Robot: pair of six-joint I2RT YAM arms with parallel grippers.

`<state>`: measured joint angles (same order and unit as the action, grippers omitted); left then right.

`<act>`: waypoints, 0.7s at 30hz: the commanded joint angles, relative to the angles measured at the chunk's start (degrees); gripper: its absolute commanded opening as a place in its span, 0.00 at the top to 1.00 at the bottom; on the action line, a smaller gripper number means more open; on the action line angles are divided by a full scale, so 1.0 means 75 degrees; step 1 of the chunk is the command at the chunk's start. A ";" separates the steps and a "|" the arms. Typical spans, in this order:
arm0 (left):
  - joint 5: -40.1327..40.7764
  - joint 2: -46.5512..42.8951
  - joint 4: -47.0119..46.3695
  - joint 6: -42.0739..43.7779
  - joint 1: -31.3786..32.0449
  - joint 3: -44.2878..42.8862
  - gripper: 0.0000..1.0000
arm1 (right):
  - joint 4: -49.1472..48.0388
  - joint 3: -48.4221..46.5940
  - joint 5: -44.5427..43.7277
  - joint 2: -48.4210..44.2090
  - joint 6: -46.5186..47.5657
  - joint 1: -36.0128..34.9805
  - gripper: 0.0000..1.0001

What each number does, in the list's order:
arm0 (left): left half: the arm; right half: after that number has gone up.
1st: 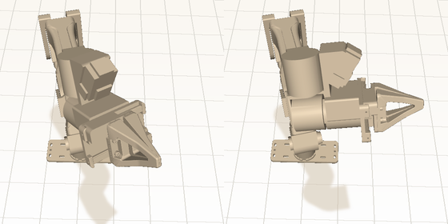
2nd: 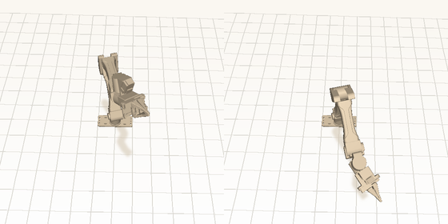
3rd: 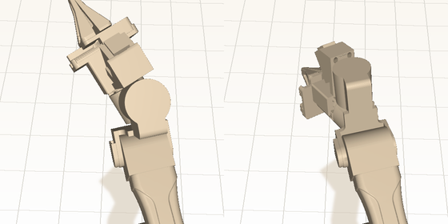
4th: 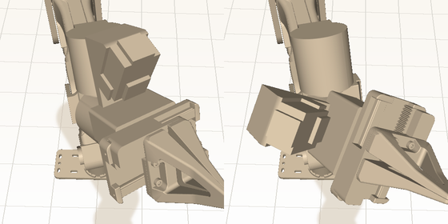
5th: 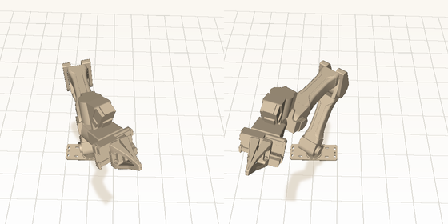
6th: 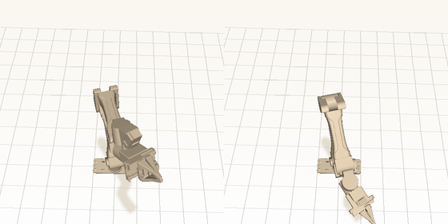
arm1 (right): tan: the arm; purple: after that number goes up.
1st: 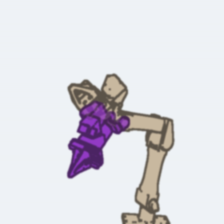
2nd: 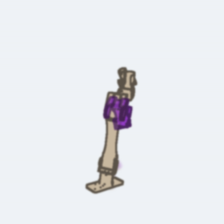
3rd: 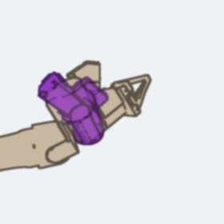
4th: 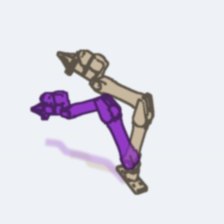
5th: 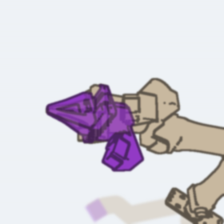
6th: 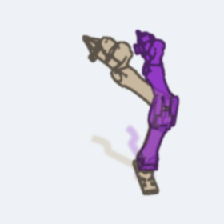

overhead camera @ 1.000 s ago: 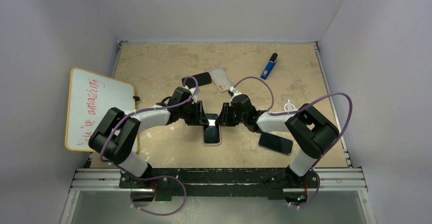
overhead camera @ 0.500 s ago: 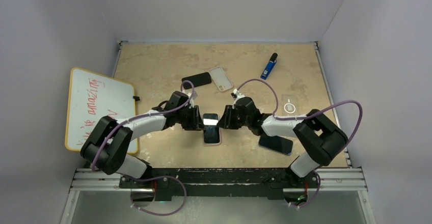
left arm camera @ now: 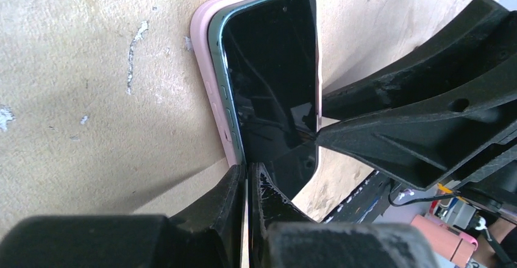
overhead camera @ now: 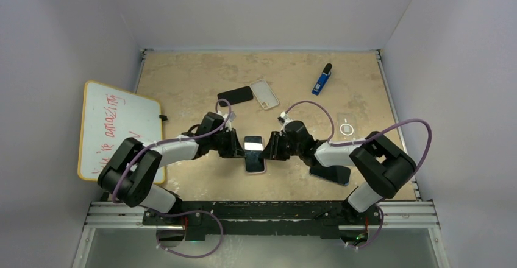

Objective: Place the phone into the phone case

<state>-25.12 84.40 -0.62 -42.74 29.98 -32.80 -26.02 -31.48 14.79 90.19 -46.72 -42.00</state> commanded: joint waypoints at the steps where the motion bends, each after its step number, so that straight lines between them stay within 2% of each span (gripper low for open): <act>1: -0.0587 0.0248 -0.1027 -0.0407 0.0091 0.0226 0.96 | -0.0740 -0.0003 0.0450 0.0259 -0.0412 -0.0036 0.64; 4: -0.0742 0.0371 -0.1268 -0.0570 0.0116 0.0259 1.00 | -0.1247 -0.0006 0.0696 0.0430 -0.0713 -0.0037 0.65; 9: -0.0769 0.0333 -0.1249 -0.0664 0.0116 0.0271 1.00 | -0.2043 0.0211 0.0949 0.0405 -0.1276 -0.0027 0.64; 13: -0.0709 0.0239 -0.1065 -0.0678 0.0116 0.0288 0.99 | -0.2487 0.0474 0.0637 0.0098 -0.1472 -0.0013 0.64; 16: -0.0555 0.0149 -0.0848 -0.0638 0.0116 0.0325 0.93 | -0.2316 0.0491 0.0375 -0.0067 -0.1332 -0.0011 0.63; 21: -0.0221 -0.0055 -0.0376 -0.0419 0.0116 0.0278 0.85 | -0.1163 0.0426 -0.0185 -0.0274 -0.0949 -0.0018 0.62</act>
<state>-26.83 85.14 -4.54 -46.02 29.32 -31.03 -35.70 -27.42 15.73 90.96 -54.74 -41.41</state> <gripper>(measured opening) 0.123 0.377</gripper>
